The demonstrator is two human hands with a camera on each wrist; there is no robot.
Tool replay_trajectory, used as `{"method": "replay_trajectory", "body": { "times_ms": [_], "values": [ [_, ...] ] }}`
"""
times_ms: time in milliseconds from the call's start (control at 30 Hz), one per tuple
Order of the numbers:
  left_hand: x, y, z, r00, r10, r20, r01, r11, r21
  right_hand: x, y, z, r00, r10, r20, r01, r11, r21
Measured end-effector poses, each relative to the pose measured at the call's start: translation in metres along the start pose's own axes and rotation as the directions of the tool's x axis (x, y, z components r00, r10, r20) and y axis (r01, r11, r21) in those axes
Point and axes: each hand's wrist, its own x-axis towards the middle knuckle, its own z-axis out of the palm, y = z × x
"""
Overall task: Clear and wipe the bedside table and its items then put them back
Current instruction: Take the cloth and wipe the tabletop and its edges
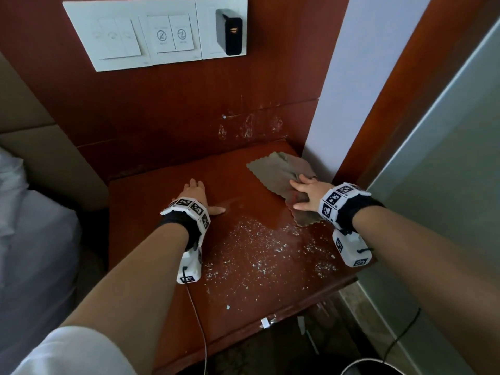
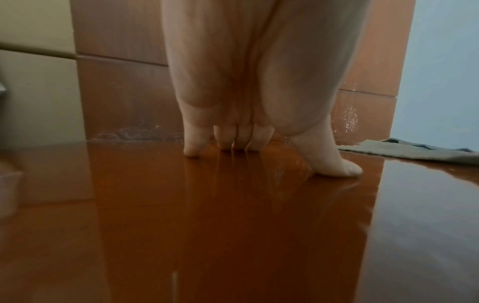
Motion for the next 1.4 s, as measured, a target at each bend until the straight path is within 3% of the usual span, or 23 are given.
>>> {"method": "replay_trajectory", "body": {
  "times_ms": [733,1400],
  "values": [
    [-0.076,-0.014,0.035,0.999,0.049,-0.017,-0.049,0.998,0.026,-0.062,0.0,0.04,0.999,0.03,0.014,-0.031,0.999,0.045],
    [-0.068,-0.018,0.033,0.999,0.044,0.011,-0.044,0.999,-0.012,-0.017,0.001,0.01,1.0,0.014,0.015,-0.014,1.0,0.013]
  ]
}}
